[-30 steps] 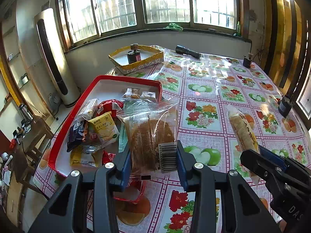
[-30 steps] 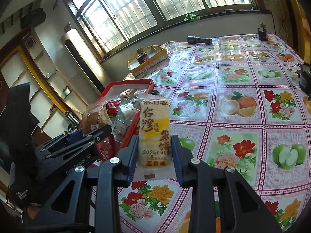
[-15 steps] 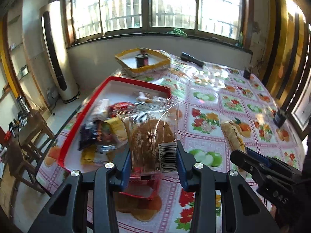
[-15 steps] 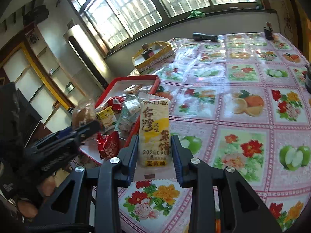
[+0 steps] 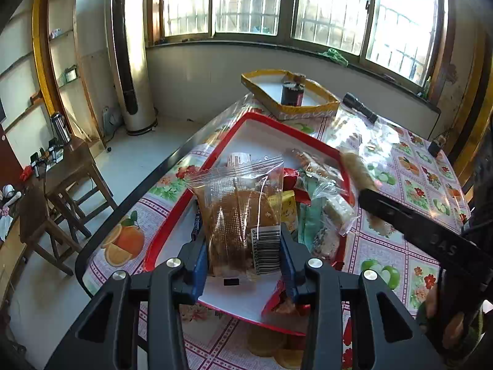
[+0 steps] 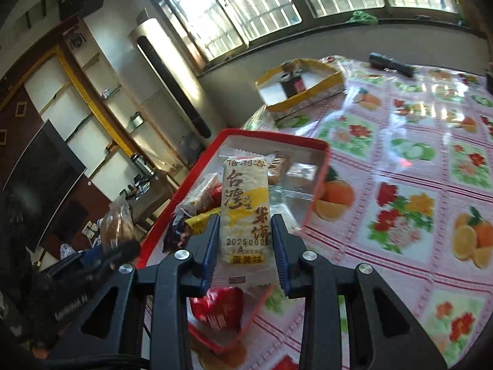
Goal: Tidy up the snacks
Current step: 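Carry the bread-roll bag with the left gripper while the right carries the rice-cracker packet over the tray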
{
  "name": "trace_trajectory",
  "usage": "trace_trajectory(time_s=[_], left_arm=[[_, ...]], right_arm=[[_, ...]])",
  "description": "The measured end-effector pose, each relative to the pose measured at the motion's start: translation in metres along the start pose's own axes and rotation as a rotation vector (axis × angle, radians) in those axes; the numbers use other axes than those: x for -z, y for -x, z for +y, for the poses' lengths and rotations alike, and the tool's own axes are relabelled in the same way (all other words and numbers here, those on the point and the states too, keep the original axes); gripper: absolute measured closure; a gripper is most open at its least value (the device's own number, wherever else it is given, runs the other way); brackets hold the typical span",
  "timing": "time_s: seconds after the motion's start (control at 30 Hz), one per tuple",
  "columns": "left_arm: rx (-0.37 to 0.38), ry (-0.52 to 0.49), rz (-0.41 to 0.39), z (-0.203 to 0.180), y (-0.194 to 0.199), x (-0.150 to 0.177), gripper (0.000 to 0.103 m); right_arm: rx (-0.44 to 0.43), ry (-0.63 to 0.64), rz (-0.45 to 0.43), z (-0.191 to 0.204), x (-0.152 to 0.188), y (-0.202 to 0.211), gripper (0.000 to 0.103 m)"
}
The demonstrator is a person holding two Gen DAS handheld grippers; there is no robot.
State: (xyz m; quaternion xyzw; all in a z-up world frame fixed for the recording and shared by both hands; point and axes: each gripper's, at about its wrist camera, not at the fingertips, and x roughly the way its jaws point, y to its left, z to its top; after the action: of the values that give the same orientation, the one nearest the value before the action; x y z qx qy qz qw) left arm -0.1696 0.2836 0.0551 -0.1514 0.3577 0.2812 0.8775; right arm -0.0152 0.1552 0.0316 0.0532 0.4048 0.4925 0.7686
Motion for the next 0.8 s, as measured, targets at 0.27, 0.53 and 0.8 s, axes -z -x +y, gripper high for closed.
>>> trace_trajectory(time_s=[0.27,0.53,0.8], left_arm=[[0.001,-0.002,0.053,0.002,-0.025,0.004,0.063],[-0.014,0.007,0.092,0.007,-0.045,0.001,0.063],[-0.04,0.004,0.101,0.004,-0.059,-0.002,0.063]], right_arm=[[-0.005,0.017,0.071,0.004,0.0,-0.04,0.068],[0.016,0.04,0.097,0.004,-0.005,-0.066,0.068],[0.031,0.05,0.097,0.003,-0.021,-0.082,0.068]])
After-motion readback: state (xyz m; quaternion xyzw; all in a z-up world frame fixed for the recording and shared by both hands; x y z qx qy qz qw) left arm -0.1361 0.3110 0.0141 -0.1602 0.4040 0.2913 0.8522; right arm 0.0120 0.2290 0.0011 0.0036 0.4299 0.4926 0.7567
